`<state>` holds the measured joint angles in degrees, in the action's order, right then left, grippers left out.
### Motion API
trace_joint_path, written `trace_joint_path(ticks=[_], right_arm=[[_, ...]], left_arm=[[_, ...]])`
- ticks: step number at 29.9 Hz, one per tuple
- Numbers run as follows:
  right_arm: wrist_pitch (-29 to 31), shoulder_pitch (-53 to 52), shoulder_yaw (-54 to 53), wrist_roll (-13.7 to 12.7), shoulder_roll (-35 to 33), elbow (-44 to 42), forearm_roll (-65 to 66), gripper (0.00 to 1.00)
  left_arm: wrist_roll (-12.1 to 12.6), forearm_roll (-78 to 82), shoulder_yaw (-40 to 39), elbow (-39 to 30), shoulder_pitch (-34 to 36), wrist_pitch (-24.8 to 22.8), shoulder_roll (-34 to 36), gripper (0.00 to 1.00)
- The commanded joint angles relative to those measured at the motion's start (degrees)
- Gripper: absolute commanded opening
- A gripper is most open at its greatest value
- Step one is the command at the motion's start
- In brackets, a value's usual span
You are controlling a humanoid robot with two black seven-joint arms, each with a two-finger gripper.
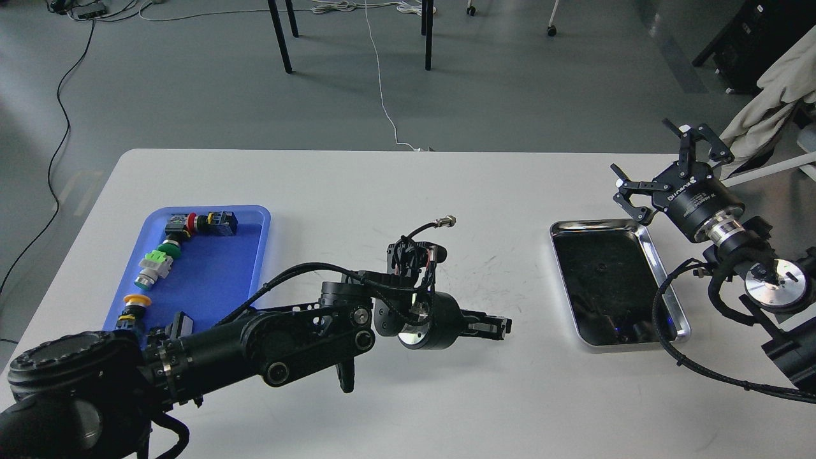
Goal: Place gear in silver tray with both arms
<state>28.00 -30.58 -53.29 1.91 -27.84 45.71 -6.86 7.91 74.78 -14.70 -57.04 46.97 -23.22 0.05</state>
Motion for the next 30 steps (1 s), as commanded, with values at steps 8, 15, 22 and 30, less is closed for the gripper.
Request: trace_joint_path(ticks=[8, 15, 22, 30], right_arm=[[0.0, 0.0, -0.1, -0.1, -0.2, 0.1, 0.0, 0.96], [0.0, 0.0, 0.0, -0.1, -0.1, 0.2, 0.0, 0.97], [0.0, -0.1, 0.0, -0.1, -0.2, 0.2, 0.0, 0.96], [0.0, -0.4, 0.0, -0.1, -0.1, 0.1, 0.0, 0.96]], left_arm=[[3.2, -8.9, -0.3, 3.8, 2.8, 0.5, 0.0, 0.11], [4.0, -11.0, -0.3, 3.1, 3.0, 0.5, 0.0, 0.12], [4.0, -11.5, -0.2, 2.4, 2.3, 0.8, 0.0, 0.13], [3.3, -12.6, 0.0, 2.0, 2.1, 0.8, 0.0, 0.26]])
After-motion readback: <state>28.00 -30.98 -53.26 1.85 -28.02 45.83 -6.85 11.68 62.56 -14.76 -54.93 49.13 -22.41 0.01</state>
